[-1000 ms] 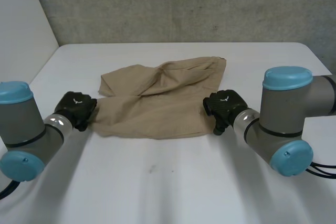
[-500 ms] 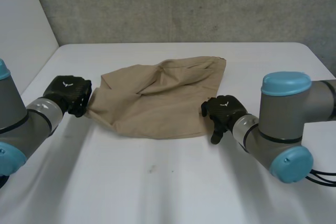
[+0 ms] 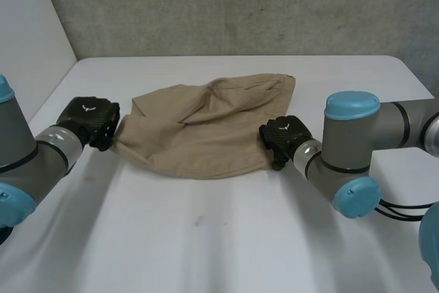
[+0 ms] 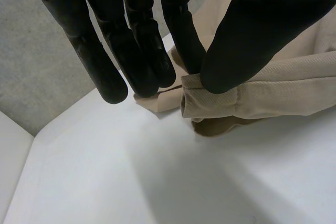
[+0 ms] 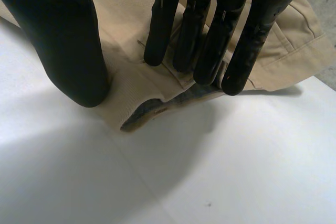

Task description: Fold the shorts.

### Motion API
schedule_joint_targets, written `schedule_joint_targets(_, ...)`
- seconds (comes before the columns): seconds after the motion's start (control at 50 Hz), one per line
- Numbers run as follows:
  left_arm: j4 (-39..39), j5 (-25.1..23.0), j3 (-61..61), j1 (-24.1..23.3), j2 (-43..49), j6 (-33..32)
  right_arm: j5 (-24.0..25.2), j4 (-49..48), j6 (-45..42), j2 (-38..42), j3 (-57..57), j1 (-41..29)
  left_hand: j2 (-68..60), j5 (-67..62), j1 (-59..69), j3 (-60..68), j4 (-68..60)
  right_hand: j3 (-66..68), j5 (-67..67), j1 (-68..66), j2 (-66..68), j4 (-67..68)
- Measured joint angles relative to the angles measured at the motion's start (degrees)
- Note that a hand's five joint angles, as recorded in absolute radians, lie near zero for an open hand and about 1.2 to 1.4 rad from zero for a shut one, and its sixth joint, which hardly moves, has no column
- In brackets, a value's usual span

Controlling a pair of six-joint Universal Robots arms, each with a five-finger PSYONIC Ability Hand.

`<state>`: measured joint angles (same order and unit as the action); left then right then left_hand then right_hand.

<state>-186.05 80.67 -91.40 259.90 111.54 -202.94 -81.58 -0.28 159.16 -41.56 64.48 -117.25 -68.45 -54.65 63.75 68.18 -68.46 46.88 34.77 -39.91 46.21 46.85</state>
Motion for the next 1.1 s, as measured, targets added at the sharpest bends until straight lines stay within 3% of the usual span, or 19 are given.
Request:
schedule_joint_targets(0.08,0.02,0.00,0.00,-0.04,0.02,0.00,-0.02,0.03,-0.54,0.66,-1.13,0.00,0.00,0.00,0.00,0.00,0.00,6.50,6.29,-5.83,7.38,6.56)
schedule_joint_targets(0.1,0.05,0.00,-0.06,-0.08,0.06,0.00,-0.17,0.11,-0.85,1.01,-2.00,0.00,0.00,0.00,0.00,0.00,0.00,16.85,16.48,-13.63,18.01,17.04)
schedule_joint_targets(0.24,0.14,-0.07,-0.82,-0.34,0.33,-0.05,-0.59,0.28,-0.07,-0.57,-3.20,0.05,0.98,0.33,-0.44,-0.57,0.58,20.70,20.72,-14.32,20.91,21.32)
schedule_joint_targets(0.26,0.15,-0.11,-1.03,-0.36,0.36,-0.06,-0.63,0.35,0.48,-1.58,-3.06,0.06,10.44,7.64,-8.40,-10.19,10.42,20.70,20.73,-14.32,20.91,21.33)
schedule_joint_targets(0.28,0.15,-0.16,-1.33,-0.38,0.38,-0.08,-0.65,0.45,1.05,-2.62,-2.78,0.09,10.44,7.64,-8.40,-10.19,10.42,20.70,20.73,-14.32,20.91,21.33)
schedule_joint_targets(0.3,0.13,-0.30,-1.86,-0.40,0.39,-0.10,-0.64,0.69,1.83,-4.05,-2.14,0.14,25.26,20.97,-22.72,-24.04,24.52,20.70,20.75,-14.32,20.91,21.33)
schedule_joint_targets(0.38,0.02,-1.22,-3.91,-0.34,0.20,-0.30,-0.49,1.57,3.53,-7.74,0.47,0.41,34.18,30.71,-30.21,-33.71,34.30,20.70,20.86,-14.32,20.91,21.33)
schedule_joint_targets(0.66,-0.20,-11.11,-12.59,2.98,-0.93,-0.94,0.01,3.09,7.25,-14.08,9.88,3.16,34.70,31.37,-30.21,-34.39,34.91,20.70,21.09,-14.29,20.91,21.34)
schedule_joint_targets(0.96,-3.00,-10.39,-13.60,4.21,-1.50,-1.00,3.23,3.70,10.85,-14.89,11.47,5.05,31.50,27.82,-26.43,-31.34,31.51,20.70,21.09,-14.29,20.91,21.35)
schedule_joint_targets(1.1,-5.40,-8.36,-13.98,6.44,-8.94,-0.42,3.51,3.66,10.75,-14.75,11.76,5.16,32.19,28.61,-27.43,-31.84,32.22,20.70,21.09,-14.29,20.91,21.35)
